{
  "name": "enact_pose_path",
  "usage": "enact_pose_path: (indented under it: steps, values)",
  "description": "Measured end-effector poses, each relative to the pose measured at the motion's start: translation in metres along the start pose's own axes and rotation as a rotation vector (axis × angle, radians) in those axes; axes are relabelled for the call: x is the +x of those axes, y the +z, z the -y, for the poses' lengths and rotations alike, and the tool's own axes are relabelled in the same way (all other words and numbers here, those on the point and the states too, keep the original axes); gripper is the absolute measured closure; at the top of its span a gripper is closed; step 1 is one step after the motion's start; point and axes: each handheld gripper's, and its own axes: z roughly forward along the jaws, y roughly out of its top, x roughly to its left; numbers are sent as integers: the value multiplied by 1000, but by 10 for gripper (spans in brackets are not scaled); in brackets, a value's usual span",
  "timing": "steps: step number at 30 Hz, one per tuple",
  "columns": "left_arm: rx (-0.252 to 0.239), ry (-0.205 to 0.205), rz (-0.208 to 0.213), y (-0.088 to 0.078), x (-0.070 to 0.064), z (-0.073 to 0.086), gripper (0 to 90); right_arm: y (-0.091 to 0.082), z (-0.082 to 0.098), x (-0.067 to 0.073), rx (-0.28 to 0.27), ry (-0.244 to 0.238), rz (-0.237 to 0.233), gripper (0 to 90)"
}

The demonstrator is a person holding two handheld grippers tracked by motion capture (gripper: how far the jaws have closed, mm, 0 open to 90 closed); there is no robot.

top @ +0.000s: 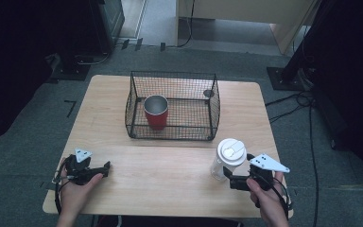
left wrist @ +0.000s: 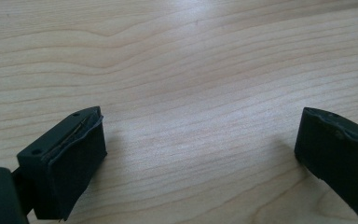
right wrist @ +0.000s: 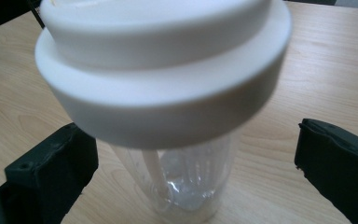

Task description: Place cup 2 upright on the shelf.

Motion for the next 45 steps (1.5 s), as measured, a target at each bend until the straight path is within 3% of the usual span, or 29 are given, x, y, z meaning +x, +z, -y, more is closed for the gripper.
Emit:
enact_pose_path:
  steps: [17,19,23,32,45]
  values:
    - [-1,0,0,0,0,0,24,24,-3,11,-48,32,11,1]
    - [-1,0,0,0,0,0,24,26,-3,13,-52,30,22,34]
    - [-1,-1,0,0,0,0,24,25,-2,14,-76,53,39,132]
    - [-1,0,0,0,0,0,24,26,0,21,-116,16,74,156]
    - [-1,0,0,0,0,0,24,24,-14,28,-156,25,50,162]
